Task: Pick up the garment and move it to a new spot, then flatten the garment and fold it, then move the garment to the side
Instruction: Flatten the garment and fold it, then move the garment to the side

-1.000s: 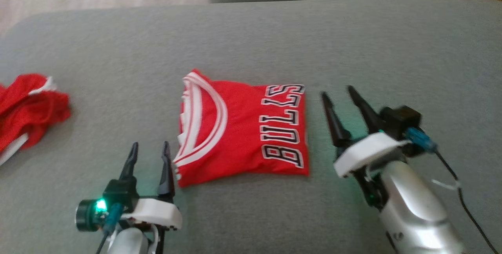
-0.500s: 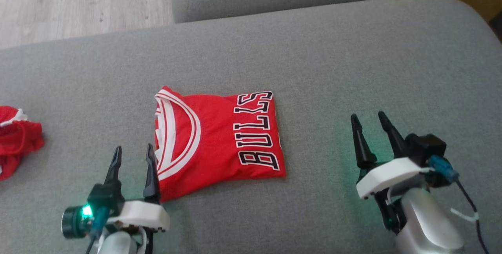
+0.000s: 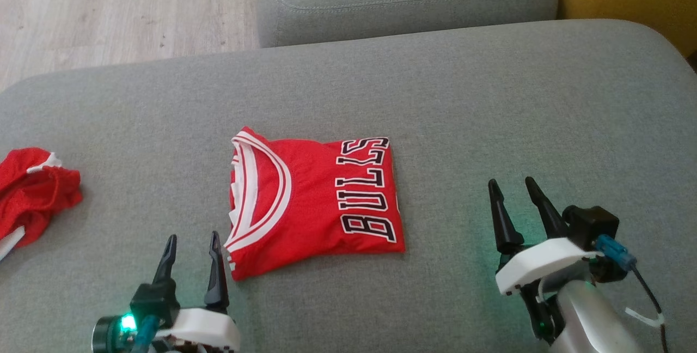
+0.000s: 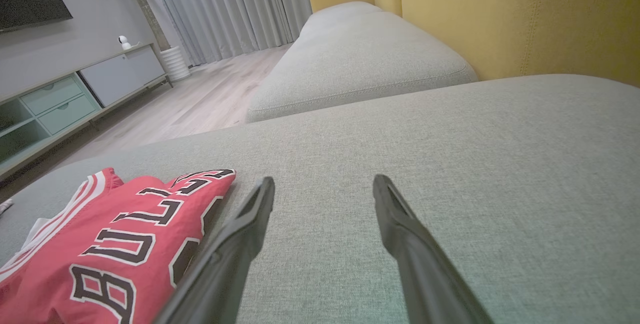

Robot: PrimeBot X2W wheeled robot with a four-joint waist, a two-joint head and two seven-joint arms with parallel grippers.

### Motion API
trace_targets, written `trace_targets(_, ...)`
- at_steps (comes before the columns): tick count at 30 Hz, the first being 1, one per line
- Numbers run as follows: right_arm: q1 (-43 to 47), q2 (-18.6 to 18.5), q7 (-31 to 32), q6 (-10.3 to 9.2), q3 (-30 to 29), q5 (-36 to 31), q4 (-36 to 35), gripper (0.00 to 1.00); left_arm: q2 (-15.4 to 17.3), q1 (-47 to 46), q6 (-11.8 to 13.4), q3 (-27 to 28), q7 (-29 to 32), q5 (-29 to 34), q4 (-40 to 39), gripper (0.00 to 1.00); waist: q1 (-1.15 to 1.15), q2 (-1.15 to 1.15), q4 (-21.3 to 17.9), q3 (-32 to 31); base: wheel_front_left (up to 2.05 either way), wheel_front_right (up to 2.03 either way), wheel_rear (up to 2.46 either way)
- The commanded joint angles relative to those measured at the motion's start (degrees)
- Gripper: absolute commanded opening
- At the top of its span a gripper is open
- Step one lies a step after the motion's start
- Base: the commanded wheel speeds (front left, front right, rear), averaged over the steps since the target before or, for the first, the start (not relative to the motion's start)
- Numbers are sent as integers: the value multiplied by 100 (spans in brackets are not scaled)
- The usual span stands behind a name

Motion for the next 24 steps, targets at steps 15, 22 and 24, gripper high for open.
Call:
trace_targets(15, -1063, 50, -70, -4, 1519, 1198, 239, 100, 38, -508, 40, -330, -55, -192, -257, 100, 0, 0, 494, 683, 0, 0, 0)
trace_targets(22, -1529, 50, -70, -4, 1963, 1410, 1028, 100, 38, -636, 67, -516, -55, -254, -238, 100, 0, 0, 881, 869, 0, 0, 0)
trace_targets(24, -1599, 50, -48, -4, 2093, 1456, 1393, 100, 38, -655, 88, -552, -55, -261, -248, 100, 0, 0, 974, 906, 0, 0, 0)
